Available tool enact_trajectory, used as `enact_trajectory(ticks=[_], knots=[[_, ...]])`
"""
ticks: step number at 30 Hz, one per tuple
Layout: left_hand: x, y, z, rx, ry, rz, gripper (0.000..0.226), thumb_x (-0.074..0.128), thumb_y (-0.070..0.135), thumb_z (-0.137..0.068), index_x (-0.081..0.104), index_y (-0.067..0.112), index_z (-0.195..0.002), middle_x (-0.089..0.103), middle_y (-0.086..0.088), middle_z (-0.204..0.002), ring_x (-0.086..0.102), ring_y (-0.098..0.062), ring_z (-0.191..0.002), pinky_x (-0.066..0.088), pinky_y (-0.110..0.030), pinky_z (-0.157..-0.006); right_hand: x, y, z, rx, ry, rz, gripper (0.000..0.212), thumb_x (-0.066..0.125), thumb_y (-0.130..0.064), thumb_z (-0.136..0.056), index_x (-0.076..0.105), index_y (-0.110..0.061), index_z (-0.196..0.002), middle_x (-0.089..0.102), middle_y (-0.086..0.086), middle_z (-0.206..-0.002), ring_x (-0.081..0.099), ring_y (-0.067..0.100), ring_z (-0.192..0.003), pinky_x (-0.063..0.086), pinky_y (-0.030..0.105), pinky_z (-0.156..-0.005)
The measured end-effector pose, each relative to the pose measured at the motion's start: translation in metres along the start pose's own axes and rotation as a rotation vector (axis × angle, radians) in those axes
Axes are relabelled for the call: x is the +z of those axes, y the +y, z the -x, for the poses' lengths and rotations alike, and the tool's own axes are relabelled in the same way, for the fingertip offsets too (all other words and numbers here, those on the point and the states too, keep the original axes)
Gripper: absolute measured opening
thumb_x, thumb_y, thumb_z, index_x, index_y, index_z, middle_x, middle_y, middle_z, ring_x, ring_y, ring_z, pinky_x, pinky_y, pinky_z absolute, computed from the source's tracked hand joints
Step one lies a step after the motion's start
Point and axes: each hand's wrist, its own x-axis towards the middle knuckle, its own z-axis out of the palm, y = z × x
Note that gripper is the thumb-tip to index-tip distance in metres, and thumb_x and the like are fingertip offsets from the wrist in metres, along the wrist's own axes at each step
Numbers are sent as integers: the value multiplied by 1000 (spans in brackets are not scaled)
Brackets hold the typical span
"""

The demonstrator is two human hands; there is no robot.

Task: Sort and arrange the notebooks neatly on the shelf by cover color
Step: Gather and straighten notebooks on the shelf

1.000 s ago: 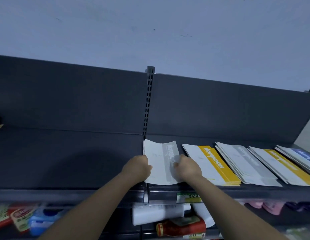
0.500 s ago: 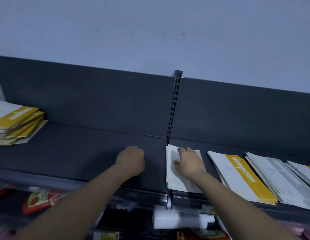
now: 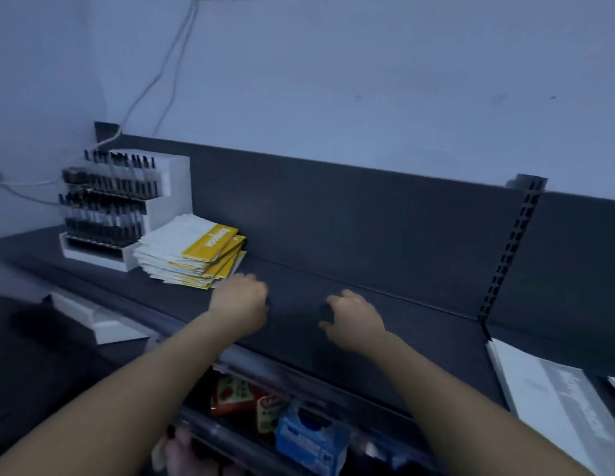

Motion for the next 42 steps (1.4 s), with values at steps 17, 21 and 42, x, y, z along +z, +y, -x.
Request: enact_trajectory(ticks=[17, 21, 42], knots=[[25, -197, -45, -182, 42, -3, 31, 45, 31, -95, 59, 9, -113, 56, -11, -116, 52, -29, -109, 44, -35, -83, 34, -173, -152, -110, 24, -182, 29, 52, -38, -94, 60, -12, -104, 57, 7, -112, 53, 27, -106, 47, 37, -76], [33, -213, -72, -234, 51, -5, 31, 42, 29, -97, 57, 8, -114, 53, -11, -119, 47, -30, -113, 41, -39, -88, 39, -186, -190, -105, 43, -243, 34, 53, -43, -92, 51, -13, -76, 57, 9, -95, 53, 26, -93, 43, 35, -66], [54, -258, -150, -475, 23, 417, 44, 66, 42, -86, 45, 9, -106, 56, -9, -96, 56, -27, -83, 45, -33, -65, 39, -204, -281, 54, -72, -313, 49, 66, -58, -77, 63, -21, -109, 66, 0, -110, 62, 22, -102, 46, 28, -71]])
